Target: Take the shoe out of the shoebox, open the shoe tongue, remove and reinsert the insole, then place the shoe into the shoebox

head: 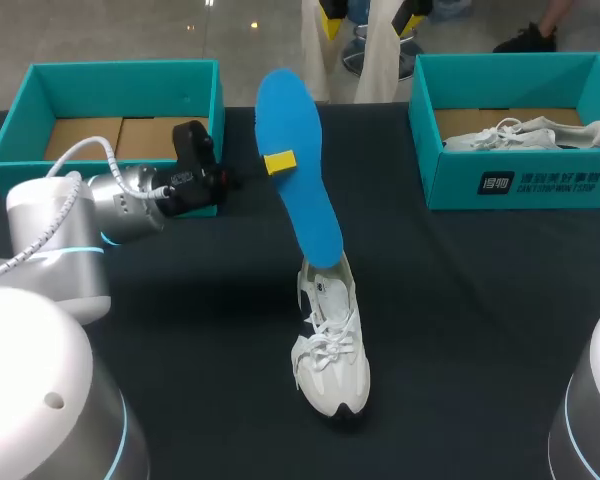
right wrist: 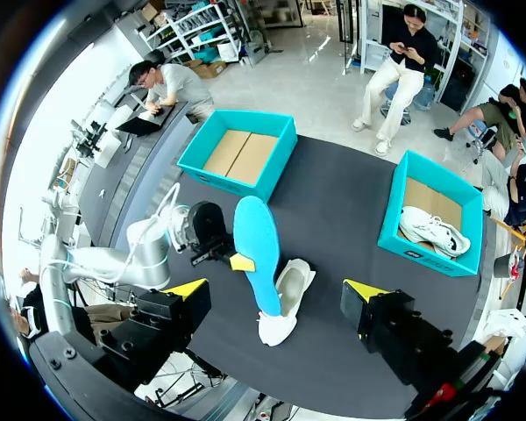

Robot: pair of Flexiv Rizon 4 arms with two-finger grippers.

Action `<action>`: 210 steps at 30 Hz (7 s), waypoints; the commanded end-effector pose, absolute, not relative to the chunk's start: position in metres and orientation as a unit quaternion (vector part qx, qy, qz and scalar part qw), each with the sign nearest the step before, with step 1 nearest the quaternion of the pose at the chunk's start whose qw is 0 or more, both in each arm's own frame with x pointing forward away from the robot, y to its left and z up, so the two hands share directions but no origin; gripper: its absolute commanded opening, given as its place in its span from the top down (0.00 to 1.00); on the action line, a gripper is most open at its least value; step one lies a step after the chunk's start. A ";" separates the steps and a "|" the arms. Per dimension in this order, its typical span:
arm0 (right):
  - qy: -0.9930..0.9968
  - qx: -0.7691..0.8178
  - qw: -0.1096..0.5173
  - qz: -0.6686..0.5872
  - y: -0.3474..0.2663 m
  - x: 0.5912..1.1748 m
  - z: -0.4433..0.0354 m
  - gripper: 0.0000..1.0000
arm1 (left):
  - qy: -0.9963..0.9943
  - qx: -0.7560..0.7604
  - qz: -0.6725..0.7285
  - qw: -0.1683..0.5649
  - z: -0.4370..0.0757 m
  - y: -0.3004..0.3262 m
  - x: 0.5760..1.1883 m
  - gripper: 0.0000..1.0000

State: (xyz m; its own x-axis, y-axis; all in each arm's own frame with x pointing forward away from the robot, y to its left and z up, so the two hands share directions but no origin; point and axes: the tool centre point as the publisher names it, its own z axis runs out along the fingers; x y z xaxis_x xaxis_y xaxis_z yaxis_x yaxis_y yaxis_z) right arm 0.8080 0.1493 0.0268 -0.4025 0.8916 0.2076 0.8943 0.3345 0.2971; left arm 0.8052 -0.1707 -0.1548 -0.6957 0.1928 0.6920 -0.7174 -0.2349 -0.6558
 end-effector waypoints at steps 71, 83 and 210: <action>-0.817 -0.547 0.004 -0.183 0.150 0.810 0.027 0.00 | -0.604 0.288 0.659 0.344 -0.133 -0.179 0.839 1.00; -0.817 -0.547 0.004 -0.183 0.150 0.810 0.027 0.00 | -0.682 0.115 0.688 0.219 -0.118 -0.163 0.810 1.00; -0.817 -0.547 0.004 -0.183 0.150 0.810 0.027 0.00 | -0.521 -0.555 0.502 -0.411 -0.127 -0.137 0.749 1.00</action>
